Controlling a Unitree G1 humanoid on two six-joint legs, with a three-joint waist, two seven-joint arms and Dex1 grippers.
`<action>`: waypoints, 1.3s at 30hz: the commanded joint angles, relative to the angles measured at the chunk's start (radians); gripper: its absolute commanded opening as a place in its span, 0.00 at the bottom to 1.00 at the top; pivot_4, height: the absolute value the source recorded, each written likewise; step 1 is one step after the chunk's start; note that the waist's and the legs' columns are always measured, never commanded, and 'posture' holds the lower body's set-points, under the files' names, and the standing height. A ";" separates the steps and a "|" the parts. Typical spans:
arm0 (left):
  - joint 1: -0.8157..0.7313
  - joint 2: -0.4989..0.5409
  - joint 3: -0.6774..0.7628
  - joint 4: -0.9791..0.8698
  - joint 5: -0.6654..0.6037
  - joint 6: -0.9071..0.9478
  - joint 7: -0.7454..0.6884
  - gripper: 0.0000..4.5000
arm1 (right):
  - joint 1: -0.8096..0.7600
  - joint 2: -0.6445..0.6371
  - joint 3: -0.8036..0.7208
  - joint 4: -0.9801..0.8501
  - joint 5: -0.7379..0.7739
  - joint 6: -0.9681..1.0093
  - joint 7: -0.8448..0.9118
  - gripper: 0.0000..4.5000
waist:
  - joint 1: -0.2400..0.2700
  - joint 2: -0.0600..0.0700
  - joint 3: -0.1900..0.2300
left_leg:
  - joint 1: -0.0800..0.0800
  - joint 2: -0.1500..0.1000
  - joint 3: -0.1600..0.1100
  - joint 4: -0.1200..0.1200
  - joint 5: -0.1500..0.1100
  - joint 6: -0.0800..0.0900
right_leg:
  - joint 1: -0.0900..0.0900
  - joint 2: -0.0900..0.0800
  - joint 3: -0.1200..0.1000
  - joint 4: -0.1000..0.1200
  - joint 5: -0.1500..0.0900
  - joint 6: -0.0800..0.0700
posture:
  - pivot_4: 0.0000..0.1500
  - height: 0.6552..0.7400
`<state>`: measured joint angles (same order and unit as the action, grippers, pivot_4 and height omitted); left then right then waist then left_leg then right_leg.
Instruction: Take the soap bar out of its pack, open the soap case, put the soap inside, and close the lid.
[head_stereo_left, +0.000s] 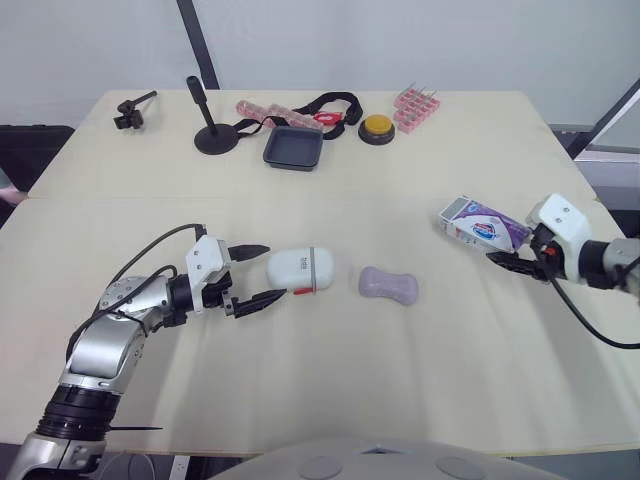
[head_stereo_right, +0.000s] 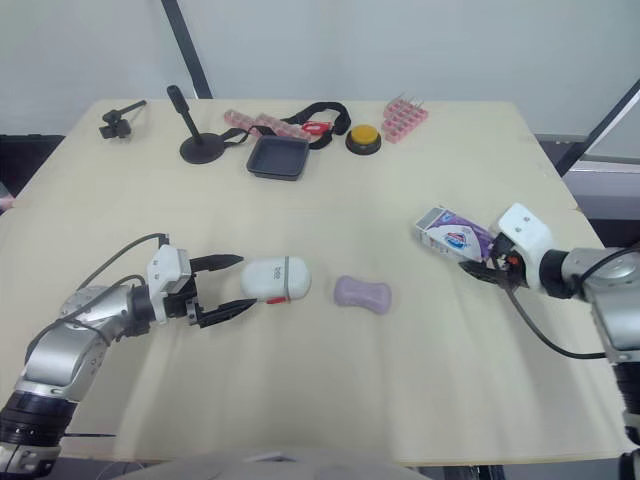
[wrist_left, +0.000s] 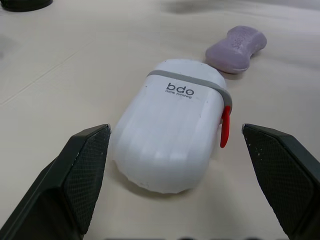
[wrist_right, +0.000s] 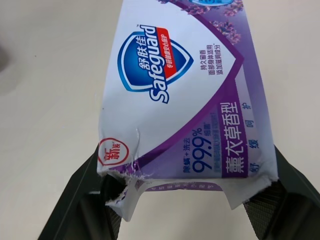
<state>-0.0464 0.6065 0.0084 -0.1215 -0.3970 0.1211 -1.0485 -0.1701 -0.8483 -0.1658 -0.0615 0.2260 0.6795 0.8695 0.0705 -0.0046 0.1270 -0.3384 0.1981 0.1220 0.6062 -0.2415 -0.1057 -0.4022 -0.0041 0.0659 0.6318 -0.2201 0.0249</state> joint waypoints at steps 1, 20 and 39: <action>-0.009 -0.006 0.004 -0.007 0.006 -0.021 0.007 1.00 | -0.062 0.035 -0.102 0.019 0.033 0.157 -0.130 0.68 | 0.000 0.001 0.000 | 0.000 0.000 0.000 0.000 0.000 0.000 | 0.000 0.000 0.000 0.000 0.000 0.000 | 1.00 1.00; -0.042 -0.006 -0.013 0.018 0.016 -0.033 -0.002 1.00 | 0.184 -0.151 -0.284 -0.093 0.081 -0.156 0.075 1.00 | 0.003 0.005 -0.001 | 0.000 -0.001 0.000 -0.004 0.000 -0.002 | 0.001 -0.001 0.000 -0.004 0.000 0.001 | 1.00 1.00; -0.084 0.057 -0.023 0.079 0.053 -0.076 -0.088 1.00 | 0.220 -0.085 -0.053 -0.509 0.321 -0.283 0.336 1.00 | 0.000 0.005 -0.001 | 0.000 0.000 0.000 -0.004 -0.001 0.002 | 0.001 -0.001 -0.002 -0.005 0.000 0.001 | 1.00 1.00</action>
<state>-0.1188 0.6493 -0.0207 -0.0414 -0.3434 0.0638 -1.1219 0.0733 -0.9317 -0.2227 -0.5637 0.5432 0.4325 1.1939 0.0704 0.0006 0.1261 -0.3379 0.1984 0.1219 0.6018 -0.2420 -0.1042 -0.4010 -0.0052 0.0643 0.6274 -0.2198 0.0255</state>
